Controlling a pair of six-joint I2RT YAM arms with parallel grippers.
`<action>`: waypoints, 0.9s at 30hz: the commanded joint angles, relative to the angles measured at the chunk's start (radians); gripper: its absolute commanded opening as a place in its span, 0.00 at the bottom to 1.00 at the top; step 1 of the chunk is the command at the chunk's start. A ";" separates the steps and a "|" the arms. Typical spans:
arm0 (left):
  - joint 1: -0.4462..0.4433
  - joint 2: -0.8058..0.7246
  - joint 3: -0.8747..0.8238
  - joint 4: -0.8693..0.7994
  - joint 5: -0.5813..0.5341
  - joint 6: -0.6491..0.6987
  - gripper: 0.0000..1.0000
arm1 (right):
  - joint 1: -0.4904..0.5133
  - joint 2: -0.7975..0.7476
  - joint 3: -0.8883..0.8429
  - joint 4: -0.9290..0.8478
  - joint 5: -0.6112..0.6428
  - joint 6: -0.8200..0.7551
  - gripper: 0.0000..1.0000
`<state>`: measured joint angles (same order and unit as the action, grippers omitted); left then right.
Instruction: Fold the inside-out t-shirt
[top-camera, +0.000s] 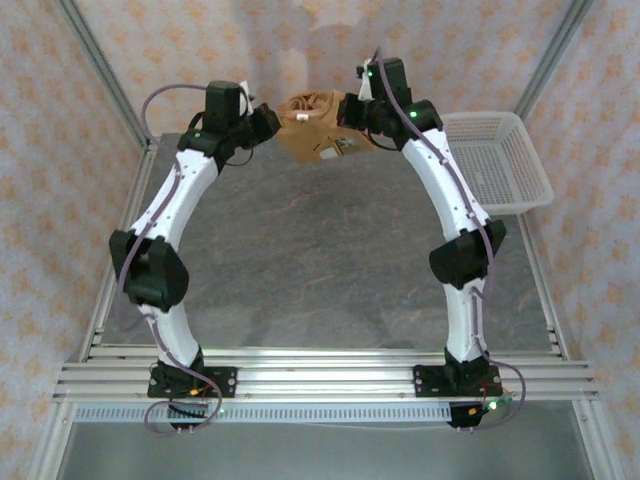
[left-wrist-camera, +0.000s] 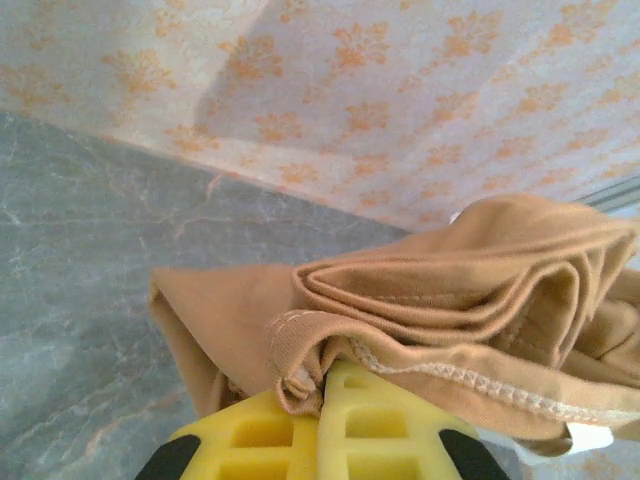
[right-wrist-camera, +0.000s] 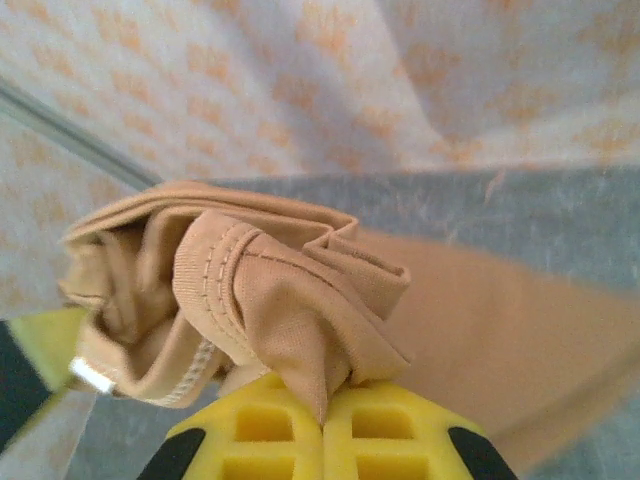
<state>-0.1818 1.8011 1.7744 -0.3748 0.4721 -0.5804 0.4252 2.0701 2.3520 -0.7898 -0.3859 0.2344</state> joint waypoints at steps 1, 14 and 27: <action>-0.034 -0.118 -0.245 0.140 -0.006 -0.010 0.00 | 0.029 -0.144 -0.441 0.141 -0.062 -0.001 0.00; -0.168 -0.338 -0.912 0.283 -0.126 -0.041 0.00 | 0.090 -0.514 -1.319 0.550 0.014 0.172 0.00; -0.077 -0.111 -0.618 0.126 -0.184 0.093 0.00 | 0.061 -0.170 -0.883 0.369 0.089 0.069 0.00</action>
<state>-0.2852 1.6226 1.1225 -0.1814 0.3294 -0.5400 0.5022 1.8057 1.4067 -0.3515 -0.3405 0.3408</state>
